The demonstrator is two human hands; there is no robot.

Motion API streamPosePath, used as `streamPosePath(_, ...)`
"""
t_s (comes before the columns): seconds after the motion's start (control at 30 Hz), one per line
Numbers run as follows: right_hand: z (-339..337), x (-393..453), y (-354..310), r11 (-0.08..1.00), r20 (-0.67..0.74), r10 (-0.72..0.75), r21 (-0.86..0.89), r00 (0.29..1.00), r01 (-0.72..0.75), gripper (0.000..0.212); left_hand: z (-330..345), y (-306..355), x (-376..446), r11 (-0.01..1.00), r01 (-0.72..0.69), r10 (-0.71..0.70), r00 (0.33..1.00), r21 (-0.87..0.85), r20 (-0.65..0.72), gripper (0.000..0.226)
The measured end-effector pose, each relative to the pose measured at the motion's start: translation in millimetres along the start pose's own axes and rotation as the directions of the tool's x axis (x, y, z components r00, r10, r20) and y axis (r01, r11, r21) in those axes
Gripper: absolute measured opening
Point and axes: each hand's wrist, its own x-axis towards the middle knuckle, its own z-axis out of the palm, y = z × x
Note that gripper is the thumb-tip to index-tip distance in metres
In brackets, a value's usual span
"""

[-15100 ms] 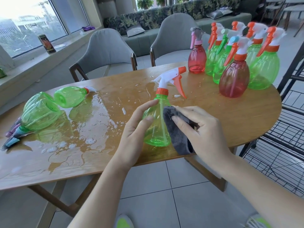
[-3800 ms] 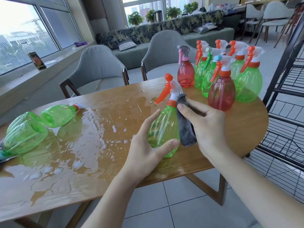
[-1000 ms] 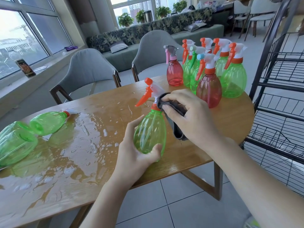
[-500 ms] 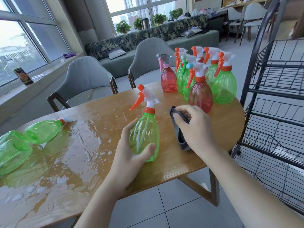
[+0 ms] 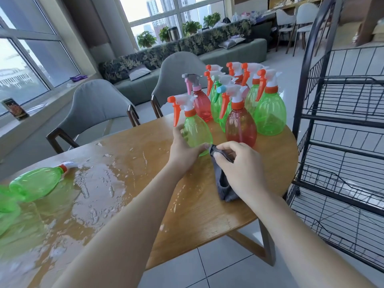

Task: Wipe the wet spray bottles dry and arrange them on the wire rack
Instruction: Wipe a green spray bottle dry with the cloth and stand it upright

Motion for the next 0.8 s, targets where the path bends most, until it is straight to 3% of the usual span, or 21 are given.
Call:
streamPosePath(0.43, -8.9, -1.6, 1.7, 0.999, 0.022, 0.031, 0.024, 0.999, -0.031, 0.01, -4.5, 1.1, 11.4, 0.999, 0.046, -0.045, 0.998, 0.029, -0.032, 0.115)
streamPosePath(0.6, 10.8, -20.7, -27.8, 0.984, 0.122, 0.035, 0.172, 0.992, -0.056, 0.007, -57.9, -15.2, -35.7, 0.999, 0.043, -0.04, 0.994, 0.03, -0.099, 0.1)
streamPosePath(0.8, 61.0, -52.3, -80.5, 0.968, 0.275, -0.085, 0.252, 0.958, 0.013, 0.006, -169.5, -53.6, -110.3, 0.998, 0.045, -0.033, 0.959, 0.037, -0.28, 0.086)
